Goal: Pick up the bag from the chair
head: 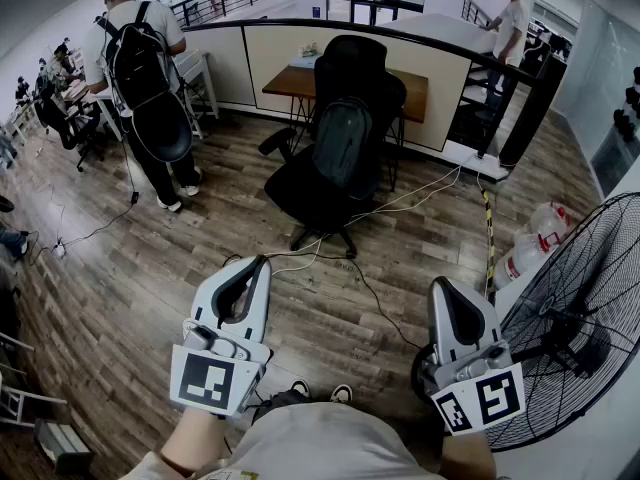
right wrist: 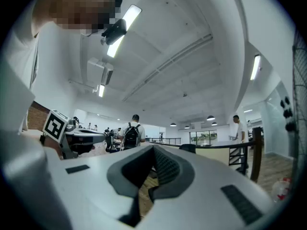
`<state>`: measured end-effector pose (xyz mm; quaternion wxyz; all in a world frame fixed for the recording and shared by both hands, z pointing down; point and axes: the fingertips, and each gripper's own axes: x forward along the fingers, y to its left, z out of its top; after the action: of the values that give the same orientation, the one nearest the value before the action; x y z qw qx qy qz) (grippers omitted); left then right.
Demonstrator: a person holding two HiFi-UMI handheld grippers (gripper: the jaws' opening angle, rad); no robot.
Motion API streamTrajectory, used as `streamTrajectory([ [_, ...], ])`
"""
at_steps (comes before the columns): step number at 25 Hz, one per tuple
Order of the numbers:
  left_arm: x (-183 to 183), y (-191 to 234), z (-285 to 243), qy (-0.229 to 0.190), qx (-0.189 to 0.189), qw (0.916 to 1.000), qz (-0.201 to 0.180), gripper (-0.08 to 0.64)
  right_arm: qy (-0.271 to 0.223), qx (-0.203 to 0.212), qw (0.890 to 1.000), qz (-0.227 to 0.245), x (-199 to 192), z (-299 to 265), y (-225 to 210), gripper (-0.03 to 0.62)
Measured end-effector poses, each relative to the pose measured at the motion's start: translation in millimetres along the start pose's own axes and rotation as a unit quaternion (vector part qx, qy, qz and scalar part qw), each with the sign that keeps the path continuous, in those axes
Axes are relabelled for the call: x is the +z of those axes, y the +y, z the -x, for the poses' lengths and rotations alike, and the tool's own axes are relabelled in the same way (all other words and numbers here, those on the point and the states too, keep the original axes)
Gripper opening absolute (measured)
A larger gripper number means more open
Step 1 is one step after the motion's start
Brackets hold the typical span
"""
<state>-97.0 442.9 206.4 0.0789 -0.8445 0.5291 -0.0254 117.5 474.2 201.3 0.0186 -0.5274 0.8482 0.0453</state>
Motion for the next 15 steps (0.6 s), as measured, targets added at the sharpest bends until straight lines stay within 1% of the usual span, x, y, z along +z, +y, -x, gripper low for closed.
streamTrajectory([
  [3, 3, 4, -1, -0.006, 0.007, 0.9999, -0.013, 0.002, 0.003, -0.007, 1.0, 0.006, -4, -2, -1, 0.003],
  [8, -1, -1, -4, 0.004, 0.007, 0.9999, -0.015, 0.002, 0.011, -0.006, 1.0, 0.002, -12, -4, -1, 0.003],
  [15, 0, -12, -9, 0.005, 0.013, 0.9998, -0.016, 0.002, 0.012, 0.0, 1.0, -0.008, -17, -3, -8, 0.003],
])
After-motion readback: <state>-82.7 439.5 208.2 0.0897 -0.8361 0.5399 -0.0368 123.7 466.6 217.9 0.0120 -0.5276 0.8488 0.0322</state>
